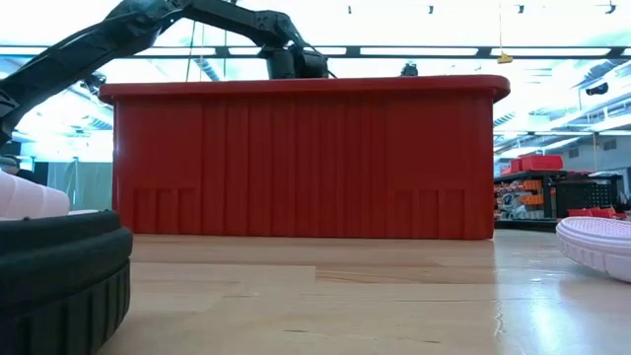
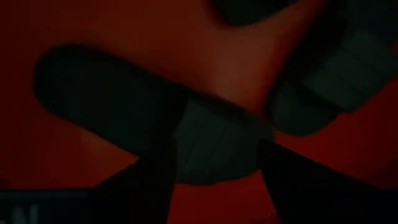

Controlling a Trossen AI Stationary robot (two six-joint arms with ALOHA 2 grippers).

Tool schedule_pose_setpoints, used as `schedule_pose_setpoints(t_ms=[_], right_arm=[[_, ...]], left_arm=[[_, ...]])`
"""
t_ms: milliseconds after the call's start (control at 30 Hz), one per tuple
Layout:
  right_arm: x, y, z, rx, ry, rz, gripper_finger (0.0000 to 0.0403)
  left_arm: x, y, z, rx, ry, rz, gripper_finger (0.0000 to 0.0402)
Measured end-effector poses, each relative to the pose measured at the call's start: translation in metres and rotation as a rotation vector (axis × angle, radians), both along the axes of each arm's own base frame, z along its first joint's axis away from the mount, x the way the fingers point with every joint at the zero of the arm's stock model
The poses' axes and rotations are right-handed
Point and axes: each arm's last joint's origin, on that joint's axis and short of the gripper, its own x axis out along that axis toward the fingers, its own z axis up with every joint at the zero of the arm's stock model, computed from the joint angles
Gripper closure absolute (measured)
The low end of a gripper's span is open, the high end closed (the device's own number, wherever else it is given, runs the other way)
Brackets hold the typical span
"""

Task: Pick and place slides into bin
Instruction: Put the black slide into the red bin

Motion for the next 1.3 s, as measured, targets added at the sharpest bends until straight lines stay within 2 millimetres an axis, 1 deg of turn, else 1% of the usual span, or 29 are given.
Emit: schedule_pose_setpoints(t_ms=[133,233,300,400,500,567,700,833,967,1100,1133,1200,1300], right_arm=[[0.0,0.0,0.0,-0.004,0.003,0.003,0.0269],[0.0,0.0,0.0,-0.01,0.0,-0.002,0.0269],[0.0,0.0,0.001,-0.011,-0.003,-0.004,0.0269],[0.0,0.0,0.001,-0.011,-0.003,-0.005,0.0269],[0.0,0.0,0.0,-0.012,-0.003,-0.005,0.0269],[0.0,0.0,0.001,-0.012,-0.003,-0.004,0.0269],[0.0,0.0,0.001,-0.039,0.02,0.018,0.0269],[0.0,0.0,0.001,-0.045,0.024,0.023,0.0269],[0.001,0.0,0.001,-0.052,0.019,0.029,0.0269],[0.002,0.0,0.002,-0.062,0.019,0.038,0.0269],[0.002,0.0,0.002,-0.064,0.018,0.035,0.0269],[0.001,-0.001,0.002,-0.076,0.014,0.019,0.0269],[0.001,-0.001,0.003,-0.094,0.011,-0.001,0.0269]], left_arm=[[-0.008,0.005,0.023,0.03,-0.121,-0.034,0.0179],[-0.021,0.006,0.044,0.03,-0.195,-0.033,0.0193],[-0.029,0.001,0.063,0.069,-0.246,-0.041,0.0203],[-0.047,-0.015,0.102,0.156,-0.327,-0.088,0.0217],[-0.07,-0.042,0.145,0.246,-0.41,-0.149,0.0228],[-0.091,-0.065,0.174,0.311,-0.471,-0.192,0.0233],[-0.146,-0.116,0.229,0.438,-0.617,-0.237,0.0239],[-0.205,-0.164,0.266,0.531,-0.762,-0.248,0.0241],[-0.266,-0.206,0.287,0.653,-0.87,-0.265,0.0238],[-0.312,-0.233,0.291,0.767,-0.871,-0.242,0.0239],[-0.32,-0.237,0.29,0.784,-0.862,-0.233,0.024],[-0.328,-0.24,0.285,0.801,-0.83,-0.217,0.0241],[-0.328,-0.24,0.272,0.791,-0.786,-0.225,0.0239]])
